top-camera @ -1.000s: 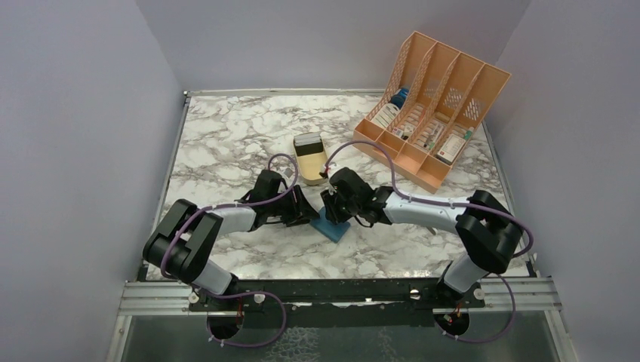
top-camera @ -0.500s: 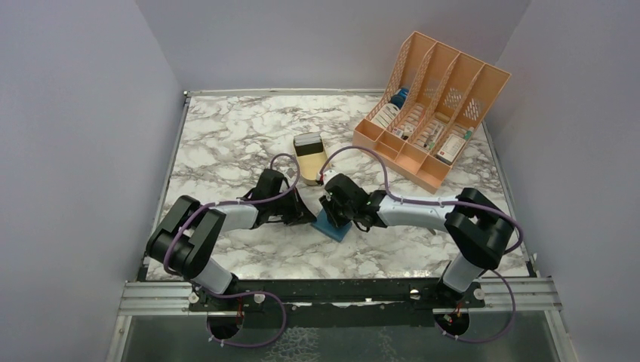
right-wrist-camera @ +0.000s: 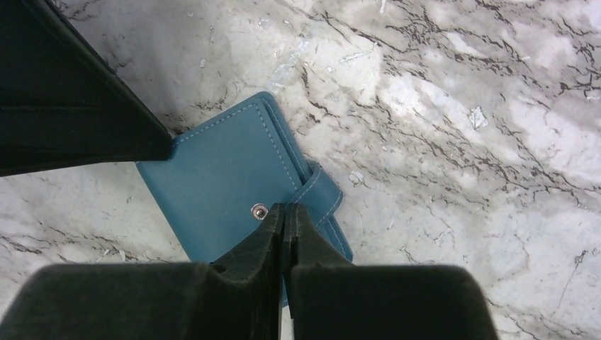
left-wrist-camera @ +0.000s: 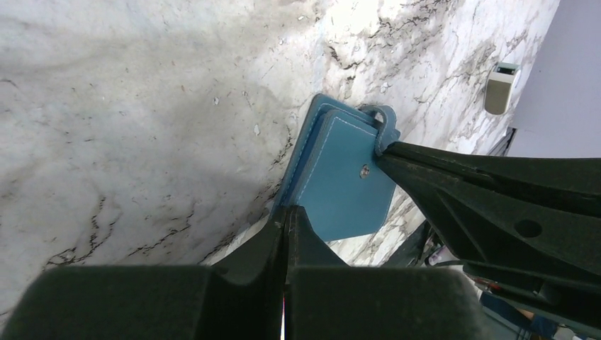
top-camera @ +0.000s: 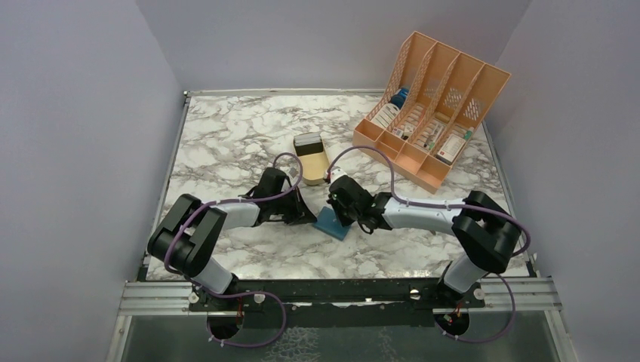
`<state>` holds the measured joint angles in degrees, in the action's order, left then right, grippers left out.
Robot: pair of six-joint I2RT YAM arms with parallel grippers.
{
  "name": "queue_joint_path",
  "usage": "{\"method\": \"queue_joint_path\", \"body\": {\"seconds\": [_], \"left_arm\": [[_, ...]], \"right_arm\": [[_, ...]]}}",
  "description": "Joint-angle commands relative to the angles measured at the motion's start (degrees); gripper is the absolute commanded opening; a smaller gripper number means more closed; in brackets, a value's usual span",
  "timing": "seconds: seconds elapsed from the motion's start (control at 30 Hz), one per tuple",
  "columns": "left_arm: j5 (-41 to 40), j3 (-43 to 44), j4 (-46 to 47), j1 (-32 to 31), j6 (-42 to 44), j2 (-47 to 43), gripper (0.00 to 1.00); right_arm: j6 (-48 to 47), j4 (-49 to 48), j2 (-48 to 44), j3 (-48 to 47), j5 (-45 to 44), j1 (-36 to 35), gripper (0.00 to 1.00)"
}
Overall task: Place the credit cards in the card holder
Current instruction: Open the card holder at the center of the board.
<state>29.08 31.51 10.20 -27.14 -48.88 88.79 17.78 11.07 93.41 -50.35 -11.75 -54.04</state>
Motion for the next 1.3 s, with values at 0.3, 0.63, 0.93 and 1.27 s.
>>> {"method": "queue_joint_path", "body": {"seconds": [0.3,0.63,0.93,1.27], "left_arm": [[-6.3,5.95,-11.21,0.41,5.82,-3.5,0.24],[-12.3,11.33,-21.93,0.42,9.71,-13.03,0.52],[-6.56,5.96,-18.25,0.42,7.16,-16.61,0.55],[-4.22,1.63,-14.86,0.42,4.77,-17.92,0.52]], "right_arm": [[10.18,3.87,-9.26,1.19,4.7,2.88,0.01],[20.3,0.01,-21.83,3.9,15.61,3.95,0.01],[22.96,-0.31,-22.28,5.11,12.55,3.99,0.01],[21.51,2.26,-18.89,2.21,12.54,9.57,0.01]]}}
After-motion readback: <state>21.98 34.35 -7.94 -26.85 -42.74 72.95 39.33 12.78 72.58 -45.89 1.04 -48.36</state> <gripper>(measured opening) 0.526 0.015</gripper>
